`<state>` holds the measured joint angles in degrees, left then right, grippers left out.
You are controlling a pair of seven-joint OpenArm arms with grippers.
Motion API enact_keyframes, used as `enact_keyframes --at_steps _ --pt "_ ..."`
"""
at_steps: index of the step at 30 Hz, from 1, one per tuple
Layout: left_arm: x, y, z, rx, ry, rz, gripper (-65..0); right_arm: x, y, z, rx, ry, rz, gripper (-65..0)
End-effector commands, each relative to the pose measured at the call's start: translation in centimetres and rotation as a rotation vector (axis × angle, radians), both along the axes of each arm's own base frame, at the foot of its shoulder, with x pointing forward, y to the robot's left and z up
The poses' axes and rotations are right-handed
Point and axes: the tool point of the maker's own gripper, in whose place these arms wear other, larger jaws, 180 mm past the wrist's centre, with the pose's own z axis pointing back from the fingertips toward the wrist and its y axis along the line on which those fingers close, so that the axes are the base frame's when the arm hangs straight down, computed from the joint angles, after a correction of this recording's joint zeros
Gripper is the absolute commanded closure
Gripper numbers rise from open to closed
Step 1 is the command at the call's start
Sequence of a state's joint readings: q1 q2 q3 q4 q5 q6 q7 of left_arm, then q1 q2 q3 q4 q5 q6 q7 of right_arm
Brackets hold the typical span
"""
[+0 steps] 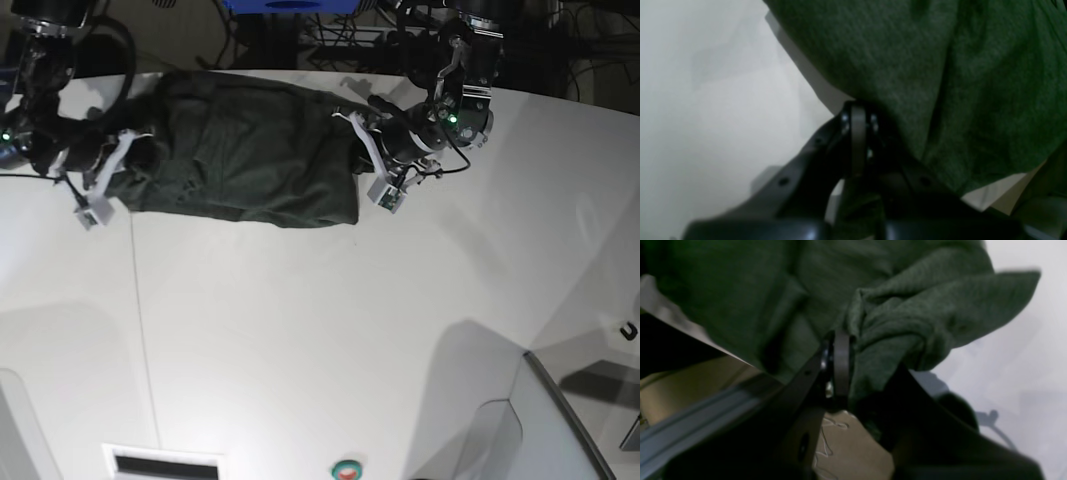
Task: Layout the t-shirt on the table in an organized manner, then fold the t-shirt properly
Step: 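Fold the shirt end with the left gripper toward the right gripper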
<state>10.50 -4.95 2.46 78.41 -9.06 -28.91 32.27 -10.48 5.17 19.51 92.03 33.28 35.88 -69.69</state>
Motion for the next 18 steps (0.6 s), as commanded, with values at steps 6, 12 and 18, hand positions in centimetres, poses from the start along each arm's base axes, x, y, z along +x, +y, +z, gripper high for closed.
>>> enact_keyframes --at_steps 6,12,18 --pt "0.6 -0.6 0.8 -0.029 -0.027 0.001 0.0 1.4 4.1 0.9 0.075 -0.035 0.030 -0.8" --pt "1.2 -0.8 1.9 -0.030 -0.062 -0.007 0.0 2.1 7.3 1.8 0.115 -0.060 0.085 -0.8" --pt "1.2 -0.8 2.0 -0.027 -0.065 -0.008 0.0 2.9 9.2 2.9 0.168 -0.062 0.017 -0.8"
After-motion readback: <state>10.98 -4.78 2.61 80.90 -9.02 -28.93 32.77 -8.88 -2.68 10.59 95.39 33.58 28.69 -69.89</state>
